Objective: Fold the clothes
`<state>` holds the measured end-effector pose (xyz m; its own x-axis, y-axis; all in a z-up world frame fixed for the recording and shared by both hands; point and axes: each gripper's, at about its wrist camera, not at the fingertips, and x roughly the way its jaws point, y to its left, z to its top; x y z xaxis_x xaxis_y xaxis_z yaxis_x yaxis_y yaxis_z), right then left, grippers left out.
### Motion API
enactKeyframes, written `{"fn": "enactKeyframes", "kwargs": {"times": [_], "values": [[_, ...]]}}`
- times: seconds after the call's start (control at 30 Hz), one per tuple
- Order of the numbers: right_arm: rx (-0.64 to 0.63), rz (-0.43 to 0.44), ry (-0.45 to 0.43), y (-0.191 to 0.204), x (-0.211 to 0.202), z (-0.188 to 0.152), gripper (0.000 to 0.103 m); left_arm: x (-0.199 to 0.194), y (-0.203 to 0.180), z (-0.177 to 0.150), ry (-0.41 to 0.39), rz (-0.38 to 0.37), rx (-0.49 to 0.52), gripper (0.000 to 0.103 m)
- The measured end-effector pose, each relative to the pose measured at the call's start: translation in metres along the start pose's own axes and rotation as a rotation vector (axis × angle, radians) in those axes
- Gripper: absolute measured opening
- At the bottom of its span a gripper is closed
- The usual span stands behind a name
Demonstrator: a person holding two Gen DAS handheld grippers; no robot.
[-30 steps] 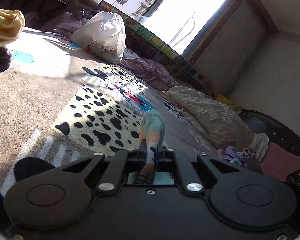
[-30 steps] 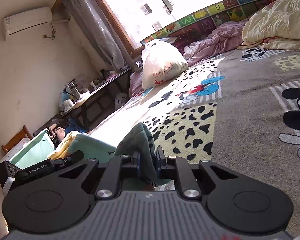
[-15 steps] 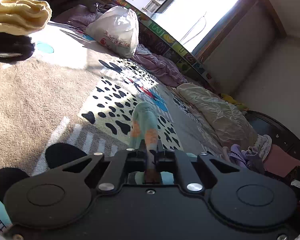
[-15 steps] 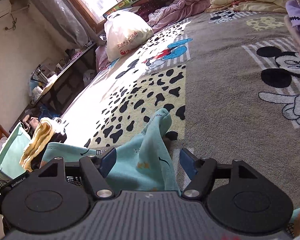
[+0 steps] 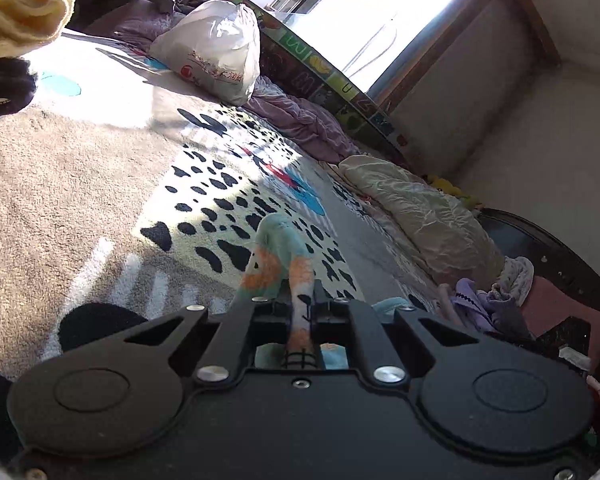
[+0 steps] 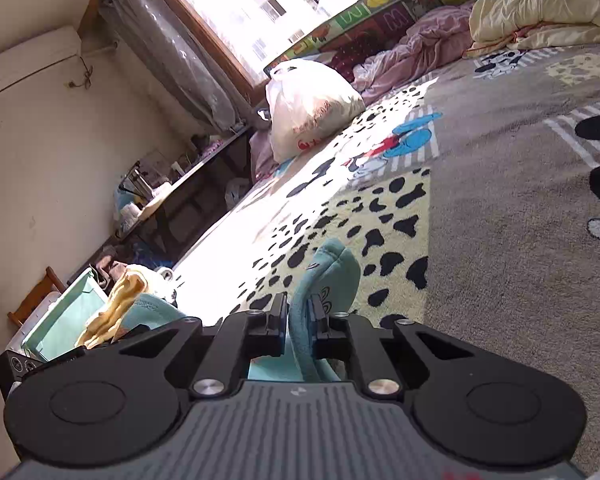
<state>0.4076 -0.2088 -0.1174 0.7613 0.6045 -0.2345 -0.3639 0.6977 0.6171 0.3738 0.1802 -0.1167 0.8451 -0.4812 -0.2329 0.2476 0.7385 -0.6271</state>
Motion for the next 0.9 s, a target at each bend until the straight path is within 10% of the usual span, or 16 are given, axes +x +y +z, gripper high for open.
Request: {"fn": "enactKeyframes", "kwargs": {"times": [0.1, 0.23, 0.33, 0.37, 0.5, 0.67, 0.8, 0.9], "values": [[0.036, -0.074, 0.007, -0.021, -0.005, 0.001, 0.009, -0.012, -0.002, 0.008, -0.144, -0.046, -0.006, 0.005], [0.117, -0.149, 0.077, -0.044, 0.001, 0.004, 0.02, 0.024, 0.012, -0.001, 0.067, 0.255, 0.006, 0.013], [0.148, -0.15, 0.094, -0.045, 0.01, 0.014, 0.085, 0.029, 0.028, -0.003, 0.152, 0.278, -0.119, 0.051], [0.146, -0.146, 0.113, -0.044, 0.017, 0.016, 0.086, 0.025, 0.031, -0.001, 0.147, 0.269, -0.149, 0.054], [0.129, -0.169, 0.22, -0.043, 0.047, 0.016, 0.082, 0.018, 0.039, 0.005, 0.161, 0.275, -0.206, 0.052], [0.149, -0.069, 0.223, -0.047, 0.06, 0.0, 0.01, 0.027, 0.032, 0.0, 0.198, 0.296, -0.097, 0.013], [-0.027, 0.058, -0.045, -0.019, 0.014, 0.004, 0.01, 0.01, 0.009, 0.01, 0.02, 0.103, 0.013, 0.005], [-0.009, -0.06, -0.022, -0.036, 0.016, 0.005, 0.01, 0.002, 0.003, 0.02, -0.059, 0.085, 0.017, 0.005]]}}
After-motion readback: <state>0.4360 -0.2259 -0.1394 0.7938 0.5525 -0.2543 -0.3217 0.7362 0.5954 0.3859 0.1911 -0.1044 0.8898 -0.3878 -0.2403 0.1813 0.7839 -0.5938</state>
